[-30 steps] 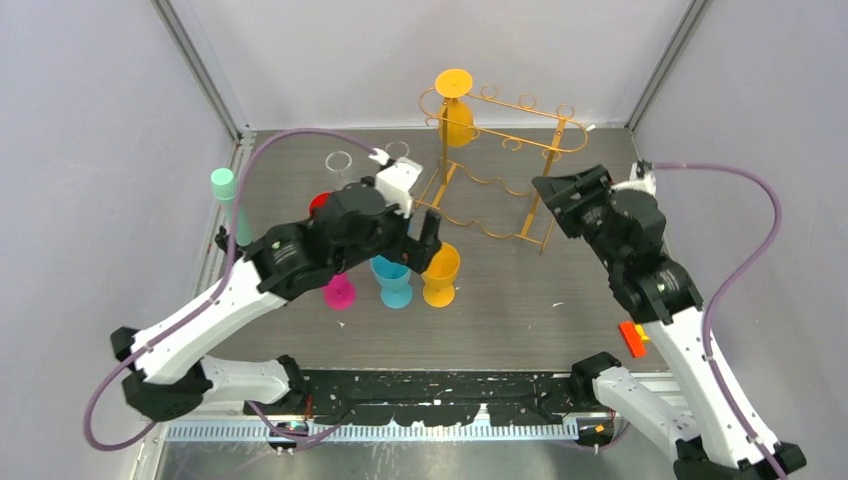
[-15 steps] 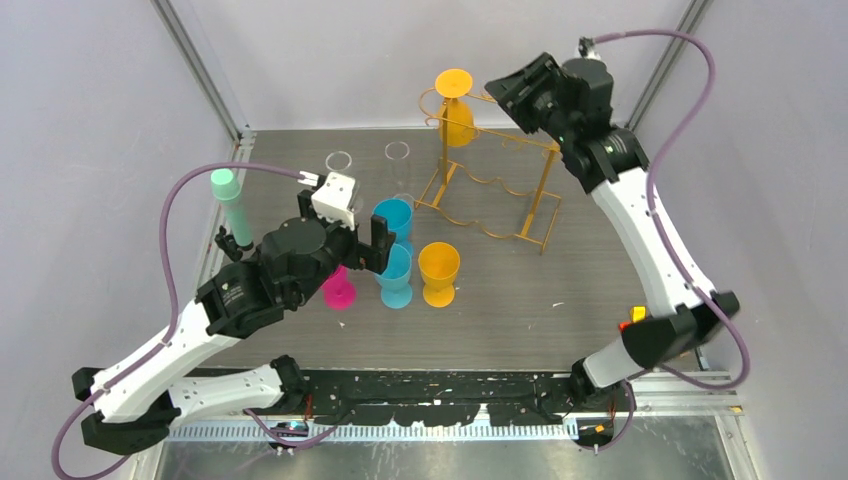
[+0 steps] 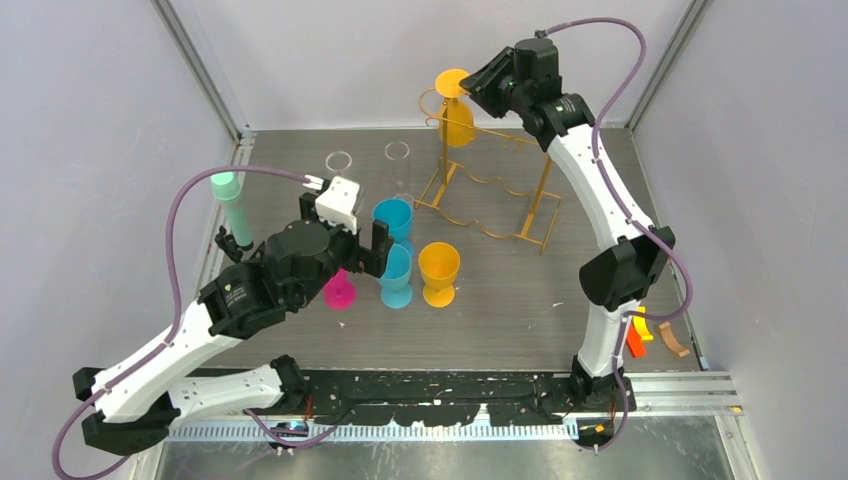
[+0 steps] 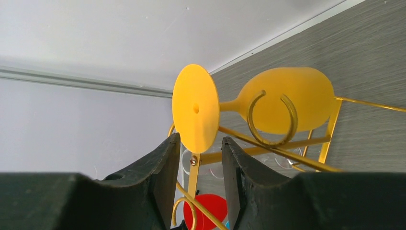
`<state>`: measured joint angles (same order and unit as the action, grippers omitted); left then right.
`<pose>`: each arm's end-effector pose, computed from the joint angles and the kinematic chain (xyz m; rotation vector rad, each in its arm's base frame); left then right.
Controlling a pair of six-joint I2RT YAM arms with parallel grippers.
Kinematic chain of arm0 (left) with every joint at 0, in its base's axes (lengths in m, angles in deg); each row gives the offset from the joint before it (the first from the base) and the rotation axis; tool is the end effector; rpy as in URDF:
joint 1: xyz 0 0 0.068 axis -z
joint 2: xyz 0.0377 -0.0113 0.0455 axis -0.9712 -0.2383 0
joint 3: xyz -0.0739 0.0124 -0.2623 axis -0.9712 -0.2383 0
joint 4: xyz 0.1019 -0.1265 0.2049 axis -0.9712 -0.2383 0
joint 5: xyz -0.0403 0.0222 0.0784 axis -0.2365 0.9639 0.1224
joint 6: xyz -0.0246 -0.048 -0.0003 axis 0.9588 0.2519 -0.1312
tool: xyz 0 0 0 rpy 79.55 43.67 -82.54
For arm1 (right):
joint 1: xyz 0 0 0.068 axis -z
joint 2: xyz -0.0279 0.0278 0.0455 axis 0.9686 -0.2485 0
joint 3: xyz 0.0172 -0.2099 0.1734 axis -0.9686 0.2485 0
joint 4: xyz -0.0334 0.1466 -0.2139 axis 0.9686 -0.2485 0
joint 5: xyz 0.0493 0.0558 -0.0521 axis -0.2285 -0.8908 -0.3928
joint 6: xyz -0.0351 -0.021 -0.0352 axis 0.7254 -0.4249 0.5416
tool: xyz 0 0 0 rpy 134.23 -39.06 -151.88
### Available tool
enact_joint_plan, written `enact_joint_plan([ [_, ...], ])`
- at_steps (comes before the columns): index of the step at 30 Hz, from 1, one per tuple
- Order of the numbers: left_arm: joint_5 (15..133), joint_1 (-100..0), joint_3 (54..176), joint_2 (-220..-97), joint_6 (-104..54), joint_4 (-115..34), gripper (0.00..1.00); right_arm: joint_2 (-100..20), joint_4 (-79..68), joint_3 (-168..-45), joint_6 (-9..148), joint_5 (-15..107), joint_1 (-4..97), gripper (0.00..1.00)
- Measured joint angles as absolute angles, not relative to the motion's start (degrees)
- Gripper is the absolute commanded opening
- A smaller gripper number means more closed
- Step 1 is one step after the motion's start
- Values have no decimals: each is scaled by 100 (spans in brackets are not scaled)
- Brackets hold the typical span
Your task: Take the wine glass off the wine glass rack
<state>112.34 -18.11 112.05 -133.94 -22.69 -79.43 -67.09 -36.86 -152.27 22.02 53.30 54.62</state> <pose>0.1019 -0.1299 0.4191 0.3541 1.8309 -0.3865 0.4017 0.1546 0.4447 0.5669 1.9169 0.8874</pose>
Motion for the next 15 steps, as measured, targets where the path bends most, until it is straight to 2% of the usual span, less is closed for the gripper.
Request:
enact_joint_plan([
  [10,11236,-1811,11205,-13392,-2278,-8052,100,-6965,-3576,-15406,1903,5312,5425,43],
  [15,11236,-1811,11205,-13390,-2267,-8061,100,-6947,-2993,-15024,1643,5260,5425,40],
])
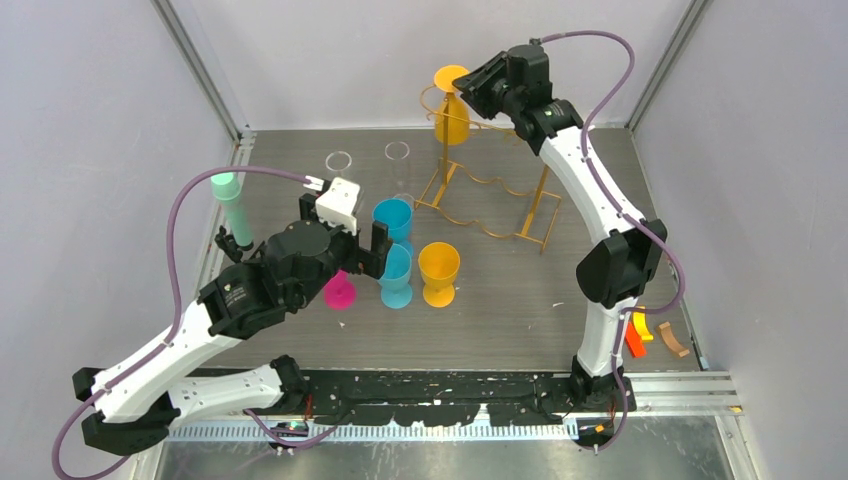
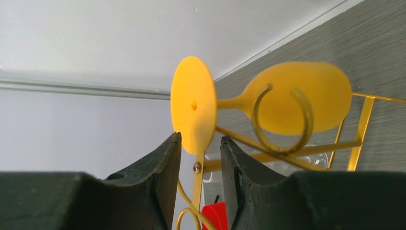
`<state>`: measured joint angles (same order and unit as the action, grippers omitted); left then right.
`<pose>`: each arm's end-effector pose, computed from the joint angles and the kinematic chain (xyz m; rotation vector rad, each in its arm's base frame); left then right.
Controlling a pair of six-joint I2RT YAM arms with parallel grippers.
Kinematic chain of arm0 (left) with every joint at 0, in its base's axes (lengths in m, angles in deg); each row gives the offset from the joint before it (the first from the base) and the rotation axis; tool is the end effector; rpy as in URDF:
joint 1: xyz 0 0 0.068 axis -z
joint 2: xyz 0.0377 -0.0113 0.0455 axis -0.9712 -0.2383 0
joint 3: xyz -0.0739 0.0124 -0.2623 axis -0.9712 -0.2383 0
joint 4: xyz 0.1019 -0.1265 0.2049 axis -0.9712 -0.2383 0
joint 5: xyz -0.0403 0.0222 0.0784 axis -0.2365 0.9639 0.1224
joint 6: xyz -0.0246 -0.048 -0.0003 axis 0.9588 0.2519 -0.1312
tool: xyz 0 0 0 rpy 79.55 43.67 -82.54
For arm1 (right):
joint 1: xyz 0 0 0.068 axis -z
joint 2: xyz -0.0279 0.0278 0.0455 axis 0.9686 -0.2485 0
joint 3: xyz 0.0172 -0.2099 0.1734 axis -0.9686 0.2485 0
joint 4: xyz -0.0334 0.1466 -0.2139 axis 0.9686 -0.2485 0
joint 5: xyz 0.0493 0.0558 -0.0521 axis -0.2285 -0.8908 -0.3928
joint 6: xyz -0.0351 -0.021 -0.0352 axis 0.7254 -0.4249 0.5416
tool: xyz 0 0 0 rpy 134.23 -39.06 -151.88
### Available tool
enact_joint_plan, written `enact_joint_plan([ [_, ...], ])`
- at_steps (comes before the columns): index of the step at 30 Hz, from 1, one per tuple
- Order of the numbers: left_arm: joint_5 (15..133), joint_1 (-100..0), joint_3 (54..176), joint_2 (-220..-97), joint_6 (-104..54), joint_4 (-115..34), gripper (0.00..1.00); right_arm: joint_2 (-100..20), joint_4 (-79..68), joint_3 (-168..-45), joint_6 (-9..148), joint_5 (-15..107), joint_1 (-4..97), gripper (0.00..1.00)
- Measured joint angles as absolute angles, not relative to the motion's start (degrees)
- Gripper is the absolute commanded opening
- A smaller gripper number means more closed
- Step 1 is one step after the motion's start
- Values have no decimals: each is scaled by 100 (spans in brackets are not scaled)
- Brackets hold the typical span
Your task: Take the wine glass off the wine glass rack
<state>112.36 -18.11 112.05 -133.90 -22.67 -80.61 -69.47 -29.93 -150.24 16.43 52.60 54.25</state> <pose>0.1014 -0.1292 0.4172 0.3637 1.8454 -0.3737 0.4192 0.1648 0.4281 0.6368 1.8694 0.9864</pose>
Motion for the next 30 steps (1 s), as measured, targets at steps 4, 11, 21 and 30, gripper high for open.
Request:
enact_joint_plan([
  [4,11236,-1811,11205,-13377,-2254,-8091,100,-6947,-2870,-14847,1420,5214,5425,37],
  [11,11236,-1811,11205,-13302,-2251,-8115,100,-6947,-2370,-14502,1015,5179,5425,24],
  [21,11236,-1811,11203,-13270,-2243,-8168,100,-6879,-1869,-14121,753,5288,5425,0],
  [30,11234,-1811,11203,-13265,-2212,-8170,100,-6656,-1677,-13776,692,5384,5425,11],
])
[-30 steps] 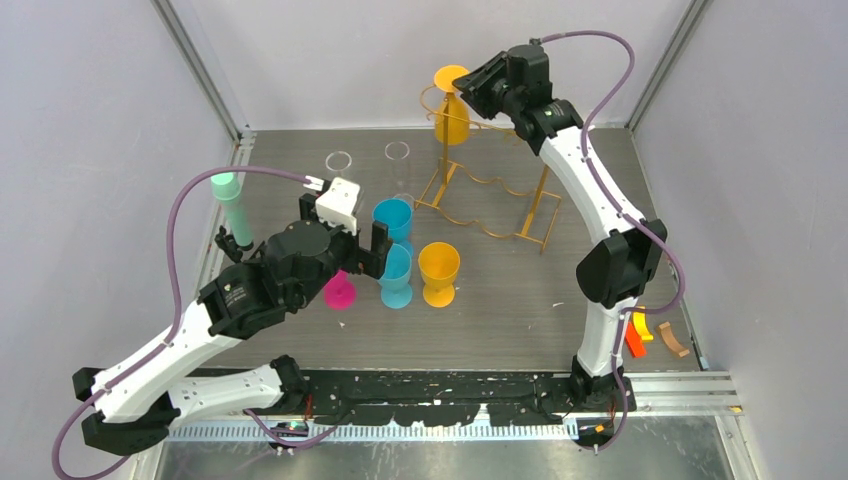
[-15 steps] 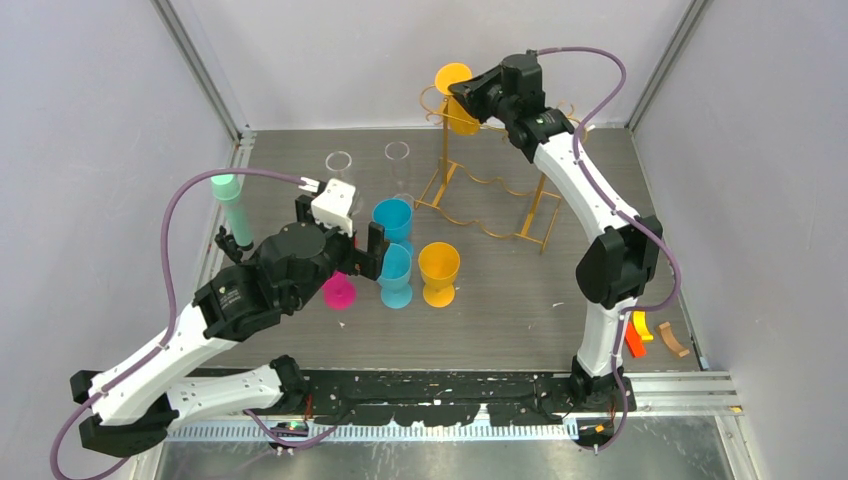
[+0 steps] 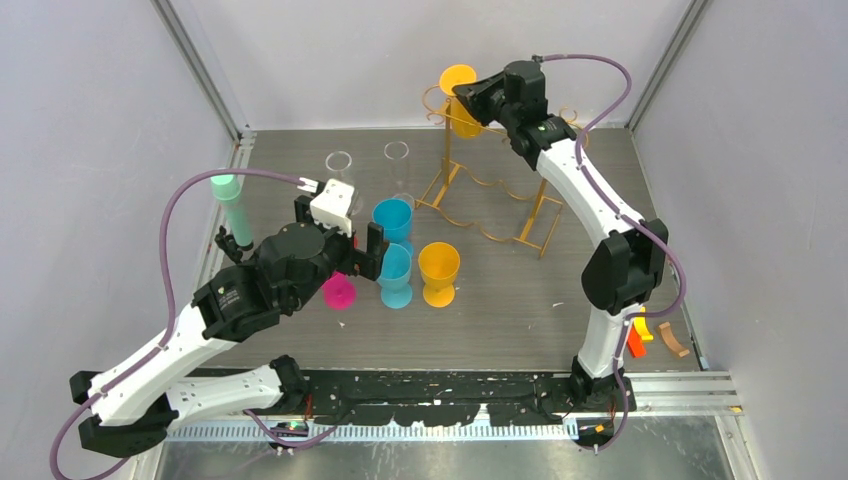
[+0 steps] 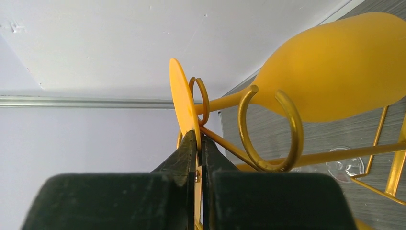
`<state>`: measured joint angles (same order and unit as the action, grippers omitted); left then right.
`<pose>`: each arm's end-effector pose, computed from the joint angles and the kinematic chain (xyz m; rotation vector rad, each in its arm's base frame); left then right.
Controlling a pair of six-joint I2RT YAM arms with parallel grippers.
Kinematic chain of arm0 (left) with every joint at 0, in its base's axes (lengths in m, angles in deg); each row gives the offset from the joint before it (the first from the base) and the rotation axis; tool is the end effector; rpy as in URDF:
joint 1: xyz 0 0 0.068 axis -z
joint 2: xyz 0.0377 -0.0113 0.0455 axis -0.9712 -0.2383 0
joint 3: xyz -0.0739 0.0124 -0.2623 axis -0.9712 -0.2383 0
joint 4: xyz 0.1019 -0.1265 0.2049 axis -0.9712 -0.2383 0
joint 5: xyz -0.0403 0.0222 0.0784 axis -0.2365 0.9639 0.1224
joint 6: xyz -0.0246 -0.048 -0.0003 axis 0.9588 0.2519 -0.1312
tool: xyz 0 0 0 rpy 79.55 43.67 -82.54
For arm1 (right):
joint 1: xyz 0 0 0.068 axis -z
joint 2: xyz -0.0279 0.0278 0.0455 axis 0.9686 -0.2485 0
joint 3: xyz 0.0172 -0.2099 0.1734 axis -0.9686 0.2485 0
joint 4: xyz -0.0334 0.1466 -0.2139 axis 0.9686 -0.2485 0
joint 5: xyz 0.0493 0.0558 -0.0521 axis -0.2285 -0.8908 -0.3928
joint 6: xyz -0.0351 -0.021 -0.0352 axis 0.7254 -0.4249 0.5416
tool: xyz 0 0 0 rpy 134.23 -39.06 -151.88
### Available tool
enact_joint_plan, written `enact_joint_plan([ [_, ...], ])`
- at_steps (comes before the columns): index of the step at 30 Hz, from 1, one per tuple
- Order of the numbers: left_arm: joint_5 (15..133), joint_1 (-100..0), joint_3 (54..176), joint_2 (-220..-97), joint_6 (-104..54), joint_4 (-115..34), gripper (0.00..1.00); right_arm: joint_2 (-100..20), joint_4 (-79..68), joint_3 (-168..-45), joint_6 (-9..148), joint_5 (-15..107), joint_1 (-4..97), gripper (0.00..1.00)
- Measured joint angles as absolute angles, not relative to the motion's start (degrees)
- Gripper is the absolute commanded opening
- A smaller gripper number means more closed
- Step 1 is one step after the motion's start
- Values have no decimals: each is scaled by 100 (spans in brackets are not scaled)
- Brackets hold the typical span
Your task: Take the wine glass off the wine glass rack
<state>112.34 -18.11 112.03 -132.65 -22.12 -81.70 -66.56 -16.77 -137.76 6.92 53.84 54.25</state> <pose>0.0976 -0.1230 0.4183 0.3540 1.8460 -0.3821 0.4214 0.1649 0.3991 0.7888 1.7691 1.1094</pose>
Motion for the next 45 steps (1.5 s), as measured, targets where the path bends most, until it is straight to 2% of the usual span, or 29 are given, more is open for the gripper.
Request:
enact_joint_plan([
  [4,11234,-1811,11203,-13263,-2201,-8168,100,-6604,-1738,-13763,679,5463,5425,30],
  [12,11234,-1811,11190,-13243,-2160,-8170,100,-6493,-2079,-13789,714,5721,5425,33],
  [14,11234,-1811,11181,-13226,-2133,-8172,100,-6493,-2138,-13798,731,5769,5423,31],
  [19,11234,-1811,11181,-13195,-2112,-8172,100,-6493,-2228,-13846,747,5832,5425,15],
  [28,11234,-1811,11179,-13187,-2101,-8172,100,-6396,-2208,-13901,727,5863,5425,1],
  [45,11234,-1811,11166,-13141,-2098,-8179,100,-6270,-425,-13308,729,5727,5442,0],
])
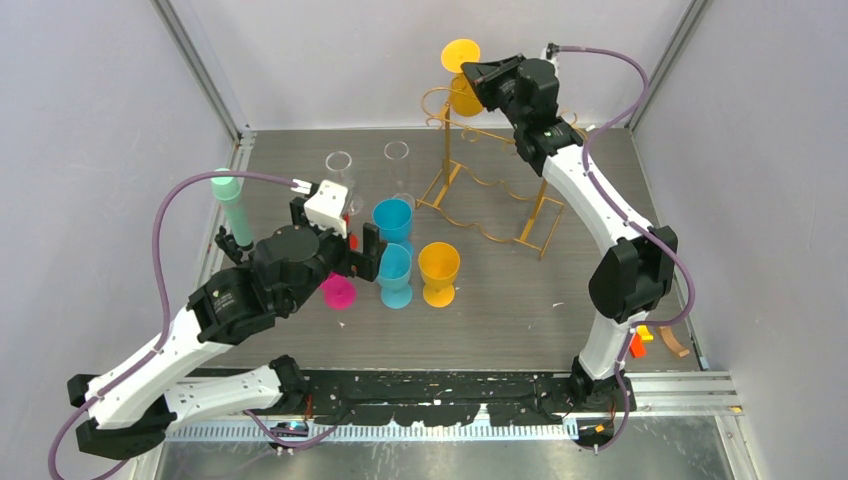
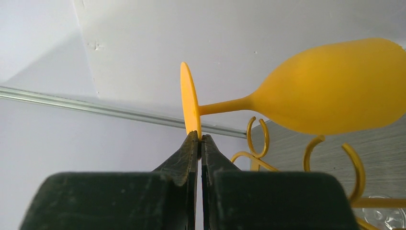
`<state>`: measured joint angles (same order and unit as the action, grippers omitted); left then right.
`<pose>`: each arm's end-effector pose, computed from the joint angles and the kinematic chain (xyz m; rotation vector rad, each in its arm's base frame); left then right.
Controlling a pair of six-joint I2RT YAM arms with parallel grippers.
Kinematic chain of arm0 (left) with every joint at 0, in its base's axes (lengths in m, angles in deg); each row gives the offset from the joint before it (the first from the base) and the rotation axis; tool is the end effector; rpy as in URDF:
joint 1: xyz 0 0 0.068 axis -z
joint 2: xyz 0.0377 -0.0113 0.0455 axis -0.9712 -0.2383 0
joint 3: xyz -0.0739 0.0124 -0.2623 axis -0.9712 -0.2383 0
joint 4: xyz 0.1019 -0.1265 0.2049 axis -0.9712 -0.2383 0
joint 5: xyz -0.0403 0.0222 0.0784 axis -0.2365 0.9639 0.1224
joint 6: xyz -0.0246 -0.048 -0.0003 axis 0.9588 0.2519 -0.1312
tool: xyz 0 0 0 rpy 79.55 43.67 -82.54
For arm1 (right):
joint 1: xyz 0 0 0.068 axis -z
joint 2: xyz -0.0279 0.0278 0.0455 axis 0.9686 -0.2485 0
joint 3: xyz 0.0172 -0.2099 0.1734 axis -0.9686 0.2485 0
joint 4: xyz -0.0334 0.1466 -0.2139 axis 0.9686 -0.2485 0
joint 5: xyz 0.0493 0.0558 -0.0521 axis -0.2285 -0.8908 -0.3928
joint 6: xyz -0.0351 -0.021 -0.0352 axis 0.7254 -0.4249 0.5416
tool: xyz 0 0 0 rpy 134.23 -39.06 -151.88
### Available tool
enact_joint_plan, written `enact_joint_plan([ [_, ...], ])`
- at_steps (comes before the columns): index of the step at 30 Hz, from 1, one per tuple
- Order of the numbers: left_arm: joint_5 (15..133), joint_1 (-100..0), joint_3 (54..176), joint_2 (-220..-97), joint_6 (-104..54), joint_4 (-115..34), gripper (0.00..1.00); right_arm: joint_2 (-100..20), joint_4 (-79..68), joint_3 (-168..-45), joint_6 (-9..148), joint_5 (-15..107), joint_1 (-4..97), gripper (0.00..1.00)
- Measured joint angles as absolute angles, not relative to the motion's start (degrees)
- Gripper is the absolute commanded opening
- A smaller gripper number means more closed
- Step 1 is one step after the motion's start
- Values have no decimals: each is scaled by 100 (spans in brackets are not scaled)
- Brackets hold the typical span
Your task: Take the wine glass off the wine glass rack
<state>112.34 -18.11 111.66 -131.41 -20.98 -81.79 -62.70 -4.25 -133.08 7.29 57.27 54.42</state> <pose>0.0944 -0.1179 0.4190 0.3290 1.8407 -0.4046 0.4097 0.1566 0.4226 0.7409 1.5453 1.1635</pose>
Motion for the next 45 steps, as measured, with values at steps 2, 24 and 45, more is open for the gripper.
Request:
enact_joint_plan([
  [2,11234,-1811,11163,-13134,-2096,-8183,100,-6270,-311,-13308,755,5730,5453,0],
  [24,11011,-1811,11163,-13195,-1635,-8131,100,-5065,1234,-12342,1831,4685,5554,0],
  [45,6541,-4136,11402,-14437,771,-5884,100,-930,1296,-9573,812,3679,5554,0],
])
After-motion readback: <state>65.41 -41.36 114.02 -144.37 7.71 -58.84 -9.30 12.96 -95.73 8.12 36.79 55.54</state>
